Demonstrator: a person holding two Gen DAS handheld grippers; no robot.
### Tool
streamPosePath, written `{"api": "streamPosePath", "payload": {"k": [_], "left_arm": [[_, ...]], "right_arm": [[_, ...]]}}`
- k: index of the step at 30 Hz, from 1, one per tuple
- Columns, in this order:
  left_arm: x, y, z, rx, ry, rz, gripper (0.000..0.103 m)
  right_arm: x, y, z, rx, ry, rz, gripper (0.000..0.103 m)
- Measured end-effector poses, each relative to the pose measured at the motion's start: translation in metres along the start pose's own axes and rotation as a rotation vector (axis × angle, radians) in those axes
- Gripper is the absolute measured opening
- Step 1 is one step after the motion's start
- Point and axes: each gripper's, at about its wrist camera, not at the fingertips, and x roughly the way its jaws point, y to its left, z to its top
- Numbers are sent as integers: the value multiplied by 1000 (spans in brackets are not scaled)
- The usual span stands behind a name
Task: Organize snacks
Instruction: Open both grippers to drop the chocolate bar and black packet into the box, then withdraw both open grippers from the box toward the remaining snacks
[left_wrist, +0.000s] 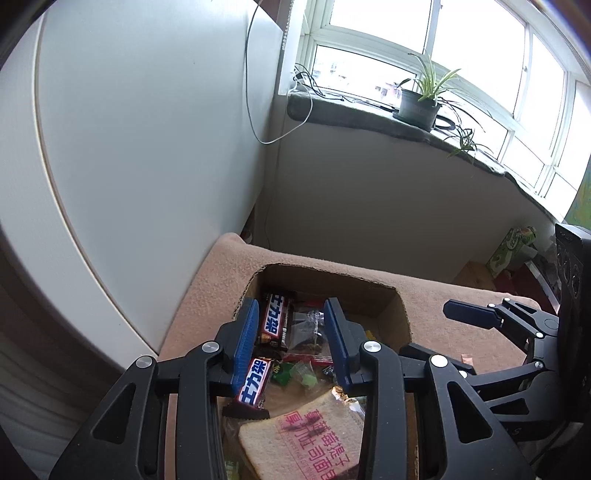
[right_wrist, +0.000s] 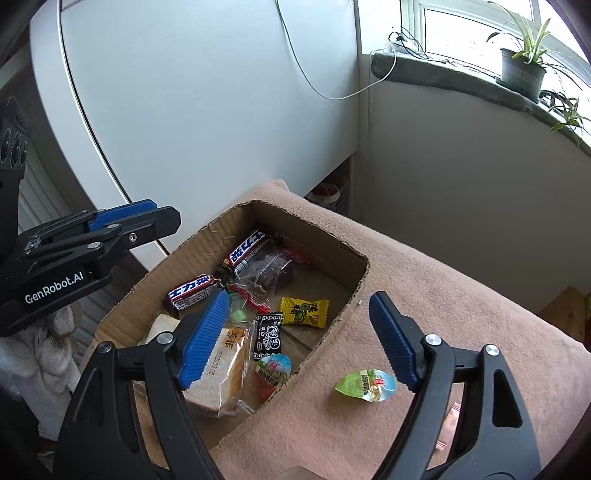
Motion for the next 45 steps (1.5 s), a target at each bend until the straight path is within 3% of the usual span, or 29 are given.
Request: {"api": "streamPosePath", "payload": {"k": [5,13,21,22,29,38,45], "left_arm": [[-21,-10,-7,14,-27,-10,41],[-57,-25,-28,22,-77,-50,42],[-89,-38,-59,11,-122,-86,42],[-92,-38,-63,3,-126,-89,42],[-113,-27,-85,-47,-138,-94,42],[-124,-3,-100,-112,-132,-70,42],[-119,-1,-106,-129,-114,-79,42]], "right_arm": [[-33,-16,-12,25,-28,1,81],[-81,-63,-40,94,-55,-19,82],[-92,-99,-57,176,-36,8,79],[-87,-100,-55,177,-21,30,70],[-6,-84,-39,158,198,98,32],[71,-61,-32,63,355,2,23],[76,-48,-52,-53,409,-16,22]]}}
